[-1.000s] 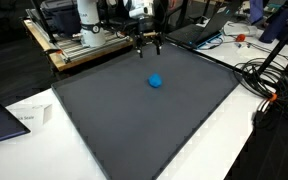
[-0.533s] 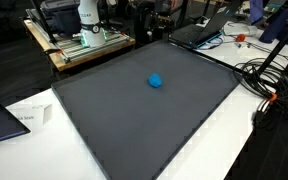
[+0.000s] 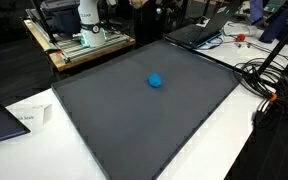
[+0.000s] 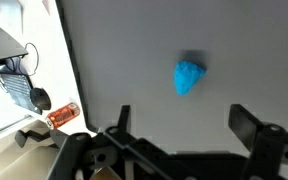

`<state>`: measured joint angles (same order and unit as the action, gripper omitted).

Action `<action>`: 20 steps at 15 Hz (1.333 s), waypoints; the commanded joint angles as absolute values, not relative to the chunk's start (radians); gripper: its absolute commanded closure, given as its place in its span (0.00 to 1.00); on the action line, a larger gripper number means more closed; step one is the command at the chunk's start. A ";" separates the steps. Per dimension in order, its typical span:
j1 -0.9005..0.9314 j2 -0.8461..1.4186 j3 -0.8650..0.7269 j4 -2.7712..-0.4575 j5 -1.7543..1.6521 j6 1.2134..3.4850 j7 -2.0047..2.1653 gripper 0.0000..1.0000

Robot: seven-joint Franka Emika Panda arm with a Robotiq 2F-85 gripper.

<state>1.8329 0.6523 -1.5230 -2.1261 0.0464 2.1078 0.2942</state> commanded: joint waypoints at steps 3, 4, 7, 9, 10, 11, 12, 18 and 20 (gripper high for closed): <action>1.574 0.473 -1.263 -1.947 -0.095 1.968 0.171 0.00; 1.505 0.451 -1.197 -1.923 -0.108 1.957 0.149 0.00; 1.275 0.428 -0.992 -1.860 -0.102 1.926 0.061 0.00; 1.120 0.432 -0.865 -1.819 -0.080 1.908 0.009 0.00; 1.043 0.430 -0.797 -1.800 -0.080 1.901 -0.008 0.00; 0.963 0.431 -0.726 -1.781 -0.084 1.893 -0.017 0.00; 0.885 0.435 -0.658 -1.762 -0.084 1.888 -0.026 0.00; 0.430 0.456 -0.235 -1.699 -0.101 1.907 -0.034 0.00; 0.324 0.449 -0.140 -1.718 -0.096 1.928 -0.039 0.00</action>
